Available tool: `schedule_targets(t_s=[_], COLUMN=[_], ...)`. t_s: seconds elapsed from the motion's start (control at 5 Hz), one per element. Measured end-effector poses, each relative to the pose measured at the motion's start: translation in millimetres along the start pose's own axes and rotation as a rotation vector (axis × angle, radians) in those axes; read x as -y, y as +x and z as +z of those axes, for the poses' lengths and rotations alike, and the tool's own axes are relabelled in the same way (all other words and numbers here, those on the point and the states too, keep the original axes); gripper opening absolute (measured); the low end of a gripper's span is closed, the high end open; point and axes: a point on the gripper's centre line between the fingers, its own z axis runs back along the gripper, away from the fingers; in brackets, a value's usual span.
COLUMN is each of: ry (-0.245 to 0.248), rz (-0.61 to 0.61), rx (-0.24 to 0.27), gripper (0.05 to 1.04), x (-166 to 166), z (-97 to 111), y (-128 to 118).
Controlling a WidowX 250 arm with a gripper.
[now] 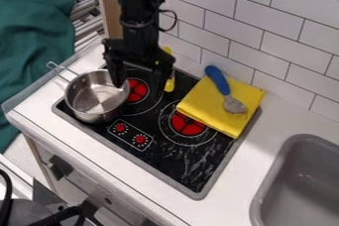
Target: Put the silver pot below the right burner
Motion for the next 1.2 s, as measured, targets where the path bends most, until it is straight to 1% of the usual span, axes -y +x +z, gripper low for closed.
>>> schedule_targets(t_s=[0.2,0.4,0.6,0.8,1.0,1.2], ry=[-0.01,-0.014,-0.021,-0.043,-0.038,-0.025], rz=[0.019,0.061,0.091,0.109,0.115,0.082], rx=[-0.046,-0.063,-0.067,-0.074,-0.058,-0.034], gripper=[1.009,1.009,1.009,0.952,0.664,0.392], x=[-6.5,-19.2,-29.2,-34.4,-38.3,-40.8], z=[-19.4,-37.9,-49.9,-59.6,-59.9,-59.1], y=[-1.9,2.5,7.7,12.6,15.2,17.5])
